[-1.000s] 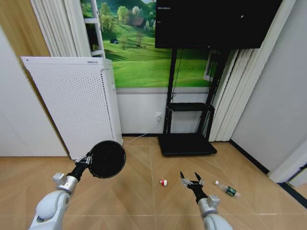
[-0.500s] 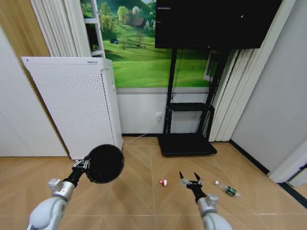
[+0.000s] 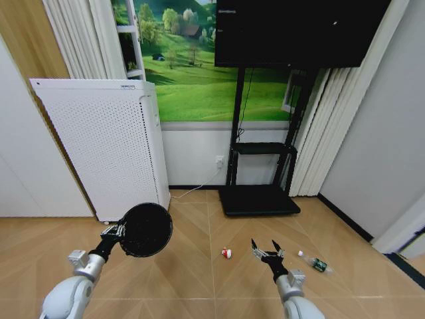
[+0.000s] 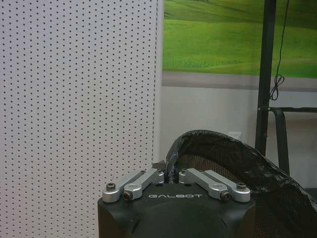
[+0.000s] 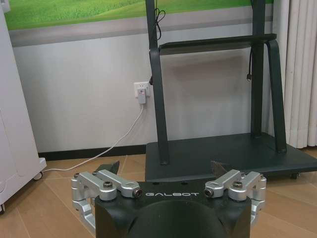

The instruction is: Pick up the trash bin and place the garbage on the floor into it.

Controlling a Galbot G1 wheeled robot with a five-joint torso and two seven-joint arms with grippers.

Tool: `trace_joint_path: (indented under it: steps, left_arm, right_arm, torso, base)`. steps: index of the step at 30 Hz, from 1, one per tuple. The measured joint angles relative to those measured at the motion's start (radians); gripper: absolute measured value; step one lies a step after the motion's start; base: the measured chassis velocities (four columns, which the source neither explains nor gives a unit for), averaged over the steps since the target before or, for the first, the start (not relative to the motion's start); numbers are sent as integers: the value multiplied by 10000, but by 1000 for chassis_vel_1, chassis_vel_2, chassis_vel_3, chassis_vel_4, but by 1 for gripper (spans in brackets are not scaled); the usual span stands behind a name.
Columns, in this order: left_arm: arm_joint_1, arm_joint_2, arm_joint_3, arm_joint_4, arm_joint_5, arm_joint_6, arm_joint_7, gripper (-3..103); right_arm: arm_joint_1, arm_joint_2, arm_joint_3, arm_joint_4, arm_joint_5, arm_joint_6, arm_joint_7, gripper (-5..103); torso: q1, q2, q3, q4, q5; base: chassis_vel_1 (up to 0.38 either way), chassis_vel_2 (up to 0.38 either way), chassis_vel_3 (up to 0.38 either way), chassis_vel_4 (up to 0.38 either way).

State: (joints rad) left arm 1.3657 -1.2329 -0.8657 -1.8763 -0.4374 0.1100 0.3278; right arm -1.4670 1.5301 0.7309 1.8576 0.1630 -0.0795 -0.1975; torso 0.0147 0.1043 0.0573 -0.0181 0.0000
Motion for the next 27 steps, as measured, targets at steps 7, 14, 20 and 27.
trace_joint_path:
  steps: [7, 14, 20, 27]
  left_arm:
    - [-54, -89, 45, 92, 79, 15, -37, 7]
    - [-92, -92, 56, 180, 115, 16, -26, 7]
    - [-173, -93, 106, 257, 132, 16, 5, 7]
    - [-205, -100, 110, 383, 124, 3, 92, 7]
  right_arm:
    - [32, -14, -3, -123, 2, 2, -38, 100]
    - [45, -14, -5, -174, -7, 4, -73, 100]
    - [37, 21, -1, -186, -39, 18, -81, 100]
    - [74, 63, -25, -246, -251, 87, -70, 100]
  torso:
    - [0, 0, 1, 0, 1]
    - [1, -1, 3, 1, 0]
    - [1, 0, 2, 0, 0]
    - [1, 0, 2, -3, 3]
  base:
    - [-71, 75, 69, -66]
    - [-69, 72, 85, -76]
    - [-82, -19, 74, 46]
    - [-172, -127, 151, 124]
